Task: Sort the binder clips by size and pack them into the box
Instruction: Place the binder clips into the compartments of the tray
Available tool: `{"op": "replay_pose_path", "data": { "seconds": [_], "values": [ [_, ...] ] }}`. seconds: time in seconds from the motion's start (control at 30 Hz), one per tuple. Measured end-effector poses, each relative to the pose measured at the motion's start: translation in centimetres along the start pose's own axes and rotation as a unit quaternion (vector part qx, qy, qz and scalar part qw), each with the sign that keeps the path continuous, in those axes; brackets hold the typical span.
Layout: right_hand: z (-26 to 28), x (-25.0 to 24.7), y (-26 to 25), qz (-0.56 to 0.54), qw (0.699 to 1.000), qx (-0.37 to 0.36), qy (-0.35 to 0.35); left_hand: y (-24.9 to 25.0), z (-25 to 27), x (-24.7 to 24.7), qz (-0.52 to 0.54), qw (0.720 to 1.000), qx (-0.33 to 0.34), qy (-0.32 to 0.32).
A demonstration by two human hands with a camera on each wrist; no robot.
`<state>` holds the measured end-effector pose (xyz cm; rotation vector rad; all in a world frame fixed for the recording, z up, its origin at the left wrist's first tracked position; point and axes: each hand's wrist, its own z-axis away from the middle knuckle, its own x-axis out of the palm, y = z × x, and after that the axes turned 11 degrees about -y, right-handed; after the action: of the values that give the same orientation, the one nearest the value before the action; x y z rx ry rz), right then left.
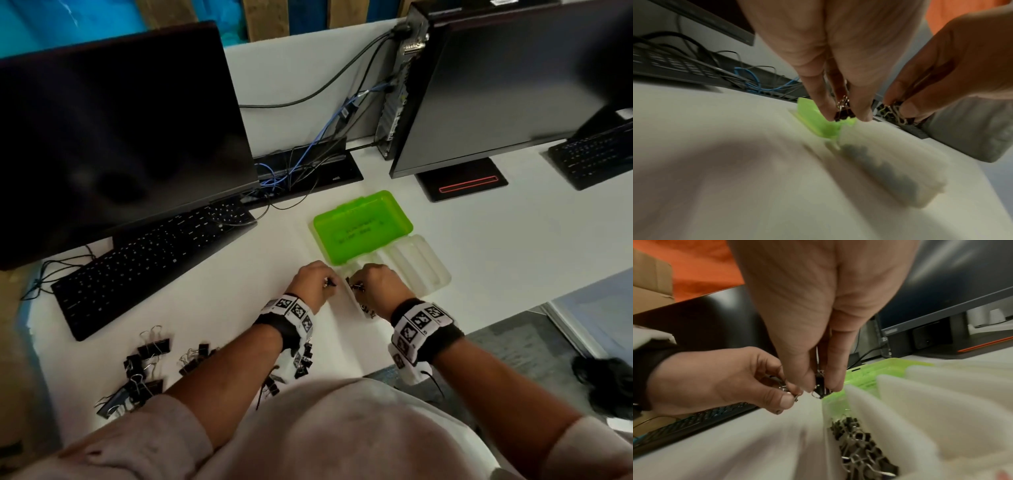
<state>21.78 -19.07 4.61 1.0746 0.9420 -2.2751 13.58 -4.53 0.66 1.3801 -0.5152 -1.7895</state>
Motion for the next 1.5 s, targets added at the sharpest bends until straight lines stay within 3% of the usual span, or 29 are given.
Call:
{"op": "replay_pose_path", "data": {
  "seconds": [0.2,0.33,0.43,0.53,0.7,0.77,0.87,0.93,1.0,1.1,1.23,1.5],
  "values": [
    [2.7,1.0,2.6,-0.027,0.999,0.025,-0.015,3.3,-1.4,2.8,0.016,0.999,0.024,-0.044],
    [3.4,1.2,3.6,-0.036,0.999,0.028,0.005,4.0,-2.1,3.7,0.04,0.998,0.025,-0.036],
    [3.7,1.2,4.1,-0.033,0.999,0.021,0.013,4.3,-2.3,4.1,0.084,0.996,0.015,-0.042],
    [3.6,1.0,4.4,-0.031,0.999,0.013,0.018,3.7,-2.0,3.9,0.057,0.997,-0.009,-0.058],
    [2.4,1.0,2.7,-0.023,0.999,-0.04,0.006,1.0,0.3,1.8,0.027,1.0,0.005,0.001],
    [1.7,1.7,1.1,-0.019,0.996,-0.081,-0.033,-0.8,2.1,0.3,0.06,0.997,-0.022,0.042],
    [0.9,4.0,-1.7,0.022,0.975,-0.143,-0.166,-3.1,5.9,-2.0,0.064,0.991,-0.085,0.081],
    [0.7,5.9,-3.4,0.077,0.955,-0.176,-0.226,-4.1,8.8,-3.0,0.027,0.99,-0.117,0.074],
    [0.4,7.6,-4.7,0.134,0.937,-0.208,-0.245,-4.8,11.7,-3.2,-0.006,0.989,-0.147,0.021],
    [-0.3,9.4,-6.2,0.191,0.916,-0.248,-0.25,-5.8,14.9,-2.1,-0.049,0.977,-0.196,-0.061],
    [-1.0,10.6,-6.5,0.217,0.909,-0.272,-0.228,-7.2,16.1,1.1,-0.069,0.965,-0.222,-0.119],
    [-1.8,10.8,-5.6,0.192,0.917,-0.303,-0.173,-7.3,14.2,4.1,-0.014,0.971,-0.237,-0.014]
  ]
}}
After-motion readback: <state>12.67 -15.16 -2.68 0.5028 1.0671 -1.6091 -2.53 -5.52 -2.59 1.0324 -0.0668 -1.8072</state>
